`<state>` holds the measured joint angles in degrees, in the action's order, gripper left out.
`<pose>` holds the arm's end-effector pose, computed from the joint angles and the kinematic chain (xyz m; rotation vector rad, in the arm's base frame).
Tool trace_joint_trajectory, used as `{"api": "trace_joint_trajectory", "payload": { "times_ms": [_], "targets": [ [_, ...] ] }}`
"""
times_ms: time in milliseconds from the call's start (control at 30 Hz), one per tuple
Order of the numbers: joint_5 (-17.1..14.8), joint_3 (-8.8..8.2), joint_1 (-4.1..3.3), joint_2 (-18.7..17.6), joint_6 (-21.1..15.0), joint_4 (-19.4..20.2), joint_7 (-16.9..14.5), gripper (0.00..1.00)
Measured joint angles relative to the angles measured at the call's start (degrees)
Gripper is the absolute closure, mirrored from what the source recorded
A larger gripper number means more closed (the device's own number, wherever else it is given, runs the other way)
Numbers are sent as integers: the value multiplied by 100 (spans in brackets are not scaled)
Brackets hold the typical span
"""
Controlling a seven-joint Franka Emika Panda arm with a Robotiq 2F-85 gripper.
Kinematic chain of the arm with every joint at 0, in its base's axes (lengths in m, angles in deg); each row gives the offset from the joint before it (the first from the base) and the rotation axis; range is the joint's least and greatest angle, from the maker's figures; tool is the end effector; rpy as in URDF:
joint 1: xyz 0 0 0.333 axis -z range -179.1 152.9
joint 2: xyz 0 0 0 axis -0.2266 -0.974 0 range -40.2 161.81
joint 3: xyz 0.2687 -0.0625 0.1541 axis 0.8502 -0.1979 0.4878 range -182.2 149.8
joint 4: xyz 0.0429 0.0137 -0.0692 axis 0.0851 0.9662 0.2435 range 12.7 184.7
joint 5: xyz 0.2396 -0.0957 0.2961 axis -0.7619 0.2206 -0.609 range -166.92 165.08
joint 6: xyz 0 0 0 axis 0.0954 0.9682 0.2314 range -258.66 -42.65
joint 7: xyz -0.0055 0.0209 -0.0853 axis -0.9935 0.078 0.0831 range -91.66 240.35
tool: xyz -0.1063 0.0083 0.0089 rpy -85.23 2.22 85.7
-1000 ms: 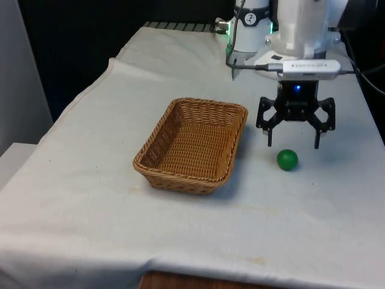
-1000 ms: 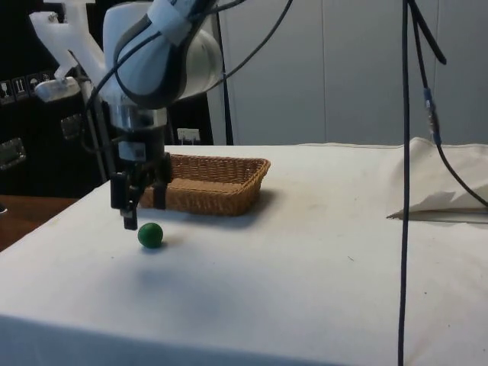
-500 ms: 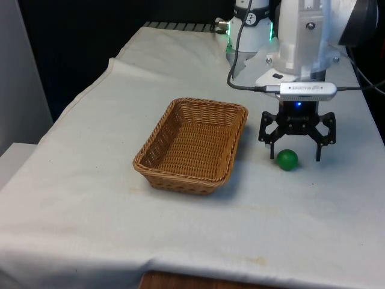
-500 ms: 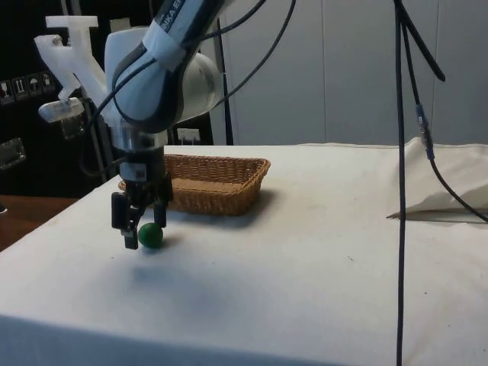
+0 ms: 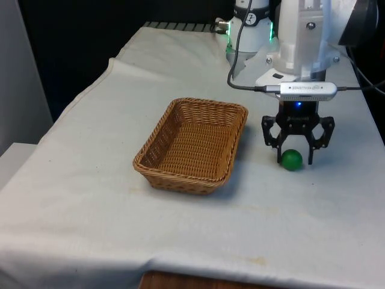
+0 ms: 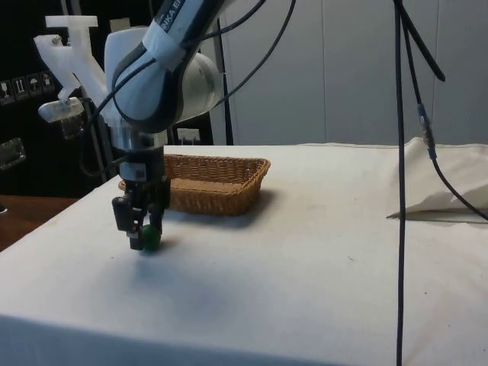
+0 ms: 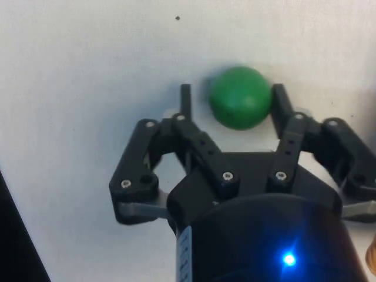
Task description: Pick up the ball and place it into the basket.
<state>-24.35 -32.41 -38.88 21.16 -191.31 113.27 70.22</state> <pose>0.6440 0.1141 0.1747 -3.0741 0.0403 -0.1587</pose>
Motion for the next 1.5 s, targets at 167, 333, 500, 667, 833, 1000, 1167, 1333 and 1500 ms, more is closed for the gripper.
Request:
{"api": "trace_joint_trajectory", "payload": {
  "times_ms": [167,333,500,667,833,1000,1167,1333,1500],
  "targets": [
    [0,0,0,0,0,-6,0,100],
    [0,-6,0,0,0,-6,0,100],
    [29,-17,-6,52,23,-11,0,100],
    [80,-34,-11,241,149,34,11,100],
    [212,-52,-17,521,275,166,46,100],
    [332,-63,-17,676,372,223,103,100],
    [407,-97,-23,837,539,235,120,100],
    [481,-143,-23,974,682,241,126,100],
    [567,-235,-23,1157,900,235,126,100]
  ]
}}
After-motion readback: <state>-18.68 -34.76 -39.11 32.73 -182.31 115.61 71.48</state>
